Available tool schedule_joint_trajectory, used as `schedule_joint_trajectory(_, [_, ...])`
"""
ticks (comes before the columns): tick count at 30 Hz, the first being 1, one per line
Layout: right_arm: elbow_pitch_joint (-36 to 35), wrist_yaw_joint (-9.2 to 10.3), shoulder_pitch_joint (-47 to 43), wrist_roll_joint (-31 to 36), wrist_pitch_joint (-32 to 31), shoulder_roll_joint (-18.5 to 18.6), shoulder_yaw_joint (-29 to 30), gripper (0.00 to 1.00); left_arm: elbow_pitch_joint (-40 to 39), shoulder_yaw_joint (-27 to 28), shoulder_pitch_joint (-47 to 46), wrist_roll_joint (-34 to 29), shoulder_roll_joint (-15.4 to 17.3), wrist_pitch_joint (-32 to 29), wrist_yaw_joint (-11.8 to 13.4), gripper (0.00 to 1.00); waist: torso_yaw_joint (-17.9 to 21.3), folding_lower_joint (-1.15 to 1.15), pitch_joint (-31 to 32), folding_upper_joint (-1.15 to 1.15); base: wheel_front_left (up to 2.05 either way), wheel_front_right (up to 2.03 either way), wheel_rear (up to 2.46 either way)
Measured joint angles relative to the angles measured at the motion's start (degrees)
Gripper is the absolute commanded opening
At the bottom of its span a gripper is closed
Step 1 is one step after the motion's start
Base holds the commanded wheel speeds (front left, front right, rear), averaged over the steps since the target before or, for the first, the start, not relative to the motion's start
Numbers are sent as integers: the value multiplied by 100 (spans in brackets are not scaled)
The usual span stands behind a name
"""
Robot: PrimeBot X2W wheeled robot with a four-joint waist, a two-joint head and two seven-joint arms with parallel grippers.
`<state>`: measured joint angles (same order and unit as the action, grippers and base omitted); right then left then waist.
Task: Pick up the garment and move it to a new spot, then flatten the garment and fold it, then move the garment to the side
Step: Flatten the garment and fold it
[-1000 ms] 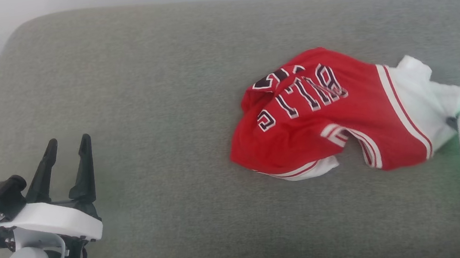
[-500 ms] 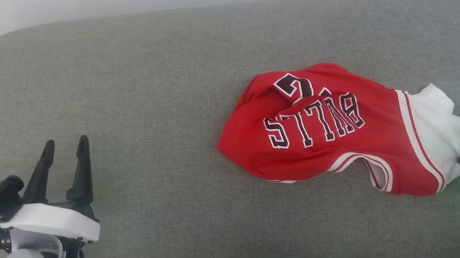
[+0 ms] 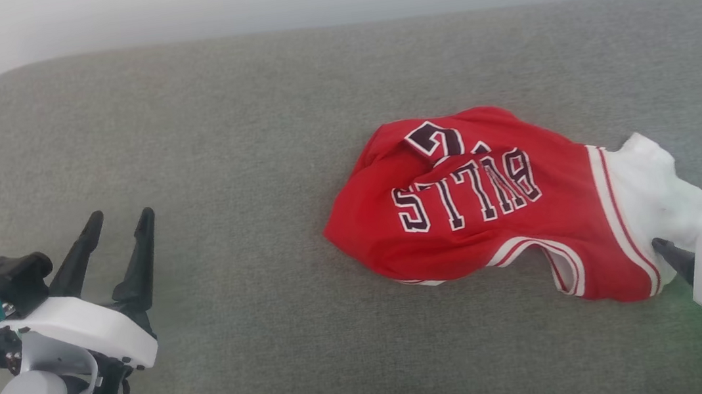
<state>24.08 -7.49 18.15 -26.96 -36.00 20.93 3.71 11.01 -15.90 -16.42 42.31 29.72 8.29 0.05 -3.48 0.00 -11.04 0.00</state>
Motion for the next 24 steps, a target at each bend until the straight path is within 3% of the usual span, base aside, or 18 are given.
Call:
schedule_joint_trajectory(9, [-1089, 0, -123, 248, 97, -88, 204, 100, -546, -188, -14, 94, 292, -871, -2, 100, 312, 0, 222, 0, 0, 0, 0])
schedule_joint_trajectory(18, [-2003, 0, -211, 613, 966, -490, 342, 100, -956, -650, -369, 322, 393, -2198, 41, 100, 680, 0, 309, 0, 0, 0, 0])
schedule_joint_trajectory(24, [-2159, 0, -76, 906, 2221, -772, 227, 100, -862, -1025, -877, 393, 375, -3081, -30, 100, 1019, 0, 288, 0, 0, 0, 0])
